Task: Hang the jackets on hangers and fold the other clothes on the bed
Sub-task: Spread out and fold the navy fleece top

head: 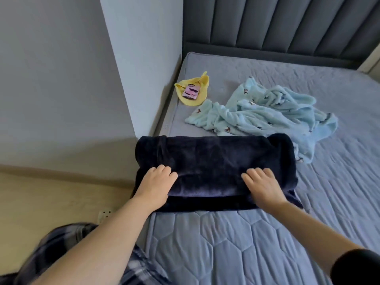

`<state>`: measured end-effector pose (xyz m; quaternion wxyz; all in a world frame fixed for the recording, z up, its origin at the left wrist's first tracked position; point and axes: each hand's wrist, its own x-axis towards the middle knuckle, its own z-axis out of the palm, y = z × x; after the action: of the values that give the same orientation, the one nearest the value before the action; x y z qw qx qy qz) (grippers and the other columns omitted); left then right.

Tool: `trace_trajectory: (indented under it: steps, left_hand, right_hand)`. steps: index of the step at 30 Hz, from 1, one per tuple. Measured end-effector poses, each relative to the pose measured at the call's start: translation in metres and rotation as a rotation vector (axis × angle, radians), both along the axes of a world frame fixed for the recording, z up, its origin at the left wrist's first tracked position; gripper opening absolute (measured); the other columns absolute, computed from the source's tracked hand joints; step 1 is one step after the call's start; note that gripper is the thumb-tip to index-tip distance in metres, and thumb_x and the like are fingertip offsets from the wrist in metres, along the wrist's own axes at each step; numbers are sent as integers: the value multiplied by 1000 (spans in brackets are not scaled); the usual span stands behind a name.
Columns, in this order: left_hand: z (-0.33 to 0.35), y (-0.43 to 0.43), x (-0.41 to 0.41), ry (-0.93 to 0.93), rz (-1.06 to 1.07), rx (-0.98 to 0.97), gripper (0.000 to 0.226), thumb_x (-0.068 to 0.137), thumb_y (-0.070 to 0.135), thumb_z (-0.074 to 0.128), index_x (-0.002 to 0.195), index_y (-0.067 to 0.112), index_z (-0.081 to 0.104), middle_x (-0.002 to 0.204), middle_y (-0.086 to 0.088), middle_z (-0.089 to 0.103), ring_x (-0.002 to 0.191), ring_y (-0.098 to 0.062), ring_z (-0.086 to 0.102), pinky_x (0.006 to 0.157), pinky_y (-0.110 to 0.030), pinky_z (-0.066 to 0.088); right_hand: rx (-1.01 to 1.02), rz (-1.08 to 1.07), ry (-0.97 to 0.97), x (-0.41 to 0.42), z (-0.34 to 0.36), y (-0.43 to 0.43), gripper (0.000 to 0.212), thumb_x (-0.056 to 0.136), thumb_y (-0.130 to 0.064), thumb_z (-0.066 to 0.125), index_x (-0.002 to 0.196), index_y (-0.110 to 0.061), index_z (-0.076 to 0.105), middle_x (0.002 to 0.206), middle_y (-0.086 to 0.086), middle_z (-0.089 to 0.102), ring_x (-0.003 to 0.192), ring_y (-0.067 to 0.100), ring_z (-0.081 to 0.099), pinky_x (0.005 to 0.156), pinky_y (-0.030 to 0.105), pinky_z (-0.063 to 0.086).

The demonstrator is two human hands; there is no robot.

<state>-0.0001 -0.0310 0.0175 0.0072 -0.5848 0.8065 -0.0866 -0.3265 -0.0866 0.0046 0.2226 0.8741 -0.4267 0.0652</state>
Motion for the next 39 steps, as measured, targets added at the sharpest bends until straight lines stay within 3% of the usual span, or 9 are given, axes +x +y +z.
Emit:
trace_trajectory:
  steps: [3, 7, 10, 12, 15, 17, 21, 33, 39]
  left_hand:
    - [-2, 7, -4, 44, -55, 63, 19, 74, 28, 67, 84, 17, 55, 90, 3, 43, 87, -19, 44, 73, -29, 36]
    - [-1, 12, -5, 300, -164, -63, 37, 83, 41, 62, 58, 13, 59, 106, -4, 61, 105, -23, 55, 89, -39, 45]
    - [2, -1, -19, 490, -7, -197, 35, 95, 34, 45, 105, 10, 69, 130, -11, 55, 126, -29, 47, 105, -45, 38]
    - [4, -19, -32, 495, 172, -160, 45, 99, 31, 39, 140, 13, 45, 151, -9, 35, 142, -28, 26, 115, -49, 23]
    - [-5, -41, -48, 425, 307, -21, 57, 100, 37, 30, 152, 23, 12, 160, -3, 7, 147, -26, 0, 116, -50, 9]
    - [-21, -42, -52, 332, 283, 46, 59, 100, 44, 26, 152, 28, 3, 161, -1, 0, 147, -26, -6, 116, -52, 6]
    - [-58, -33, -26, 302, 339, 171, 61, 97, 54, 17, 151, 35, -4, 160, 6, -9, 147, -22, -9, 117, -50, 2]
    - [-73, -33, -23, 350, 361, 146, 63, 95, 57, 19, 151, 36, -1, 161, 3, -7, 147, -23, -6, 117, -49, 3]
    - [-69, -31, -27, 331, 351, 145, 63, 96, 56, 18, 151, 34, -5, 160, 1, -11, 147, -24, -8, 116, -49, 1]
  right_hand:
    - [128, -128, -39, 4, -14, 16, 51, 44, 1, 79, 93, -5, 66, 82, 9, 58, 68, 31, 56, 60, 36, 45]
    - [353, -184, -14, 9, -5, 19, 33, 64, -20, 76, 91, -14, 59, 85, 0, 51, 75, 23, 53, 66, 32, 38]
    - [554, -292, 25, 18, 16, 11, 26, 76, -8, 52, 98, -21, 54, 97, -5, 51, 78, 19, 47, 66, 28, 32]
    - [604, -364, -47, 36, 32, -1, 19, 80, -9, 47, 92, -19, 58, 95, -2, 58, 78, 22, 52, 63, 29, 35]
    - [345, -185, -362, 71, 37, -20, 22, 83, -6, 48, 98, -13, 63, 98, 4, 61, 94, 28, 55, 73, 35, 41]
    - [299, -151, -378, 92, 29, -33, 39, 92, -17, 46, 130, -13, 53, 133, 7, 51, 125, 29, 43, 102, 42, 34]
    - [468, -381, -136, 72, -8, -66, 56, 100, -47, 20, 152, -27, 12, 161, -1, 5, 148, 19, -1, 116, 50, -1]
    - [639, -1289, -777, -21, -25, -89, 62, 100, -47, 16, 153, -19, 3, 161, 7, 0, 147, 25, -1, 116, 54, 0]
    - [190, -670, -661, 59, 6, -79, 59, 99, -28, 34, 152, -13, 13, 161, 8, 1, 148, 22, -3, 116, 45, -4]
